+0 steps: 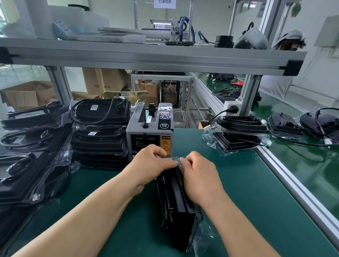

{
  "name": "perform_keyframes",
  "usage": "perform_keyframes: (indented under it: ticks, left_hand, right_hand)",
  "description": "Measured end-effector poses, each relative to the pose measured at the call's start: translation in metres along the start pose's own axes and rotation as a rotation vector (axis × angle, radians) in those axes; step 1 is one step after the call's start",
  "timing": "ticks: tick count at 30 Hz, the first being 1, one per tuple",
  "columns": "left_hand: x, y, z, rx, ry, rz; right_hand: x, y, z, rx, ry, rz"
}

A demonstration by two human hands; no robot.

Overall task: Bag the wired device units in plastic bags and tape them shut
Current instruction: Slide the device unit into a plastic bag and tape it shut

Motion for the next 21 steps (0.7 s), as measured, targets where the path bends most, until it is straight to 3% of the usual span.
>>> perform_keyframes:
  ticks: [6,15,21]
  left_hand:
    - [-0.008,0.011,0.012,-0.273,-0.123,-0.122]
    - [-0.024,0.007,0.015,-0.239,-0.069,-0.112]
    - [-0.036,-0.004,0.018,-0.260,-0.057,-0.089]
  right_hand:
    - [-0.001,0.003,0.004,-0.019,-0.023,0.000]
    - [-0.005,-0.001,0.008,0.025,-0.061,0.023]
    - [-0.021,-0.003,0.023,-0.073,-0.092,0.264]
Point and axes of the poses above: each hand's wrist, its own x-axis towards the middle knuckle, its own y-axis out of the palm, z = x × y, the point moved 5 cm from there along x, towards the middle knuckle, and after that the axes turned 6 degrees about y, right-handed, at the moved point
